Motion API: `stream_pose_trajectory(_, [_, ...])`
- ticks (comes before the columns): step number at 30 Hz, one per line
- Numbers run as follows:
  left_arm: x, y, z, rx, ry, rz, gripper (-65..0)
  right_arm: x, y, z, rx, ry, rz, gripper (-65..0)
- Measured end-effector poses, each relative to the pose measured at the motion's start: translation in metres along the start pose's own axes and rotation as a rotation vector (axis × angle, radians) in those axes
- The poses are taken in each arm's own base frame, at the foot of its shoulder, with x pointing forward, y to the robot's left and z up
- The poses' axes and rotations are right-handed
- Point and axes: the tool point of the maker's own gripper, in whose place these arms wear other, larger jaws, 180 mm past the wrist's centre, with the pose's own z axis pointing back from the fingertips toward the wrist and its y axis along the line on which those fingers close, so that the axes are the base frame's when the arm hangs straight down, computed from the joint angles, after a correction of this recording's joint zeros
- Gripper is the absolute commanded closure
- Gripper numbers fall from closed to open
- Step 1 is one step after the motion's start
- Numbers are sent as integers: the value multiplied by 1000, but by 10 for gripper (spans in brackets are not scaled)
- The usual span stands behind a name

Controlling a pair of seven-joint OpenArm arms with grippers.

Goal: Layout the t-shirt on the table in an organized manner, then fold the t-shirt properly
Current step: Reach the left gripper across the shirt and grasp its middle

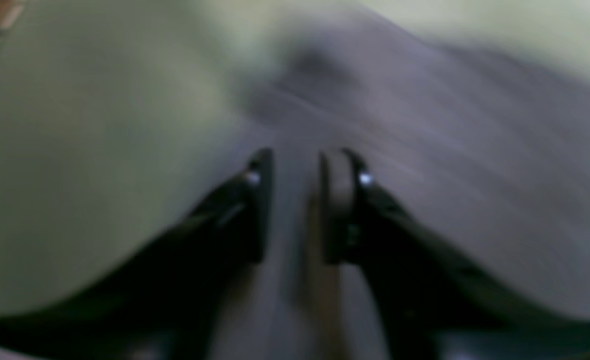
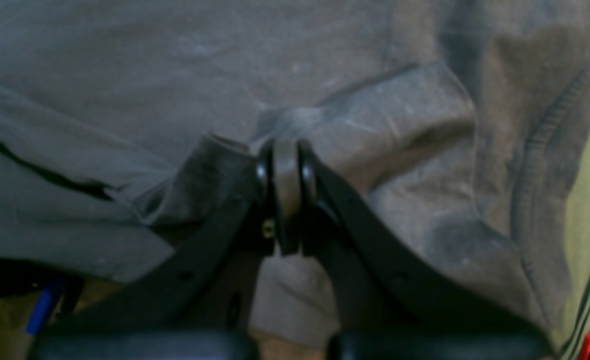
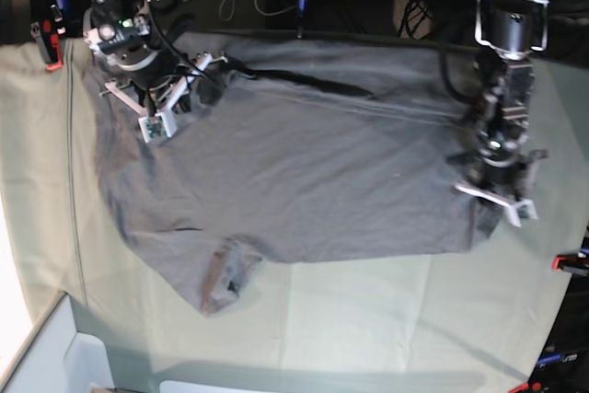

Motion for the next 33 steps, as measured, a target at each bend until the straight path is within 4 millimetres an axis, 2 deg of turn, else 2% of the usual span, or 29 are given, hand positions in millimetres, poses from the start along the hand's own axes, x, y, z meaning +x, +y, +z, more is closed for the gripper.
stream_pose_trajectory(1, [7, 4, -3, 14, -11, -2, -286, 0, 0, 0, 1, 1, -1, 0])
stream_pose_trajectory(3, [17, -4, -11, 6, -18, 12, -360, 0, 0, 0, 1, 1, -1, 0])
stream_pose_trajectory(6, [12, -18, -25, -6, 30, 34, -430, 0, 1, 0, 3, 1, -2, 0])
stream_pose_trajectory(11, [-15, -29, -39, 25, 139, 56, -434, -2, -1, 0, -1, 8, 1, 0])
stream_pose_trajectory(15, [-9, -30, -48, 41, 163, 59, -428, 0, 2, 0, 4, 1, -2, 0])
stream_pose_trajectory(17, [-10, -35, -48, 37, 162, 61, -375, -1, 0, 0, 0, 3, 0, 0])
stream_pose_trajectory(20, [-12, -47, -46, 10, 154, 16, -185, -1, 1, 0, 2, 3, -1, 0])
stream_pose_trajectory(22, [-12, -57, -45, -17, 148, -36, -22, -1, 1, 0, 1, 2, -1, 0])
stream_pose_trajectory(23, [-13, -61, -44, -28, 146, -61, 0, -1, 0, 0, 1, 2, 0, 0])
stream_pose_trajectory(25, [-14, -64, -43, -37, 143, -91, -15, 0, 1, 0, 2, 1, 0, 0])
stream_pose_trajectory(28, [-19, -66, -38, -49, 126, -101, 0, -1, 1, 0, 1, 3, -1, 0])
stream_pose_trajectory(33, [-31, -82, -10, -124, 97, -85, 0, 0, 1, 0, 2, 1, -1, 0])
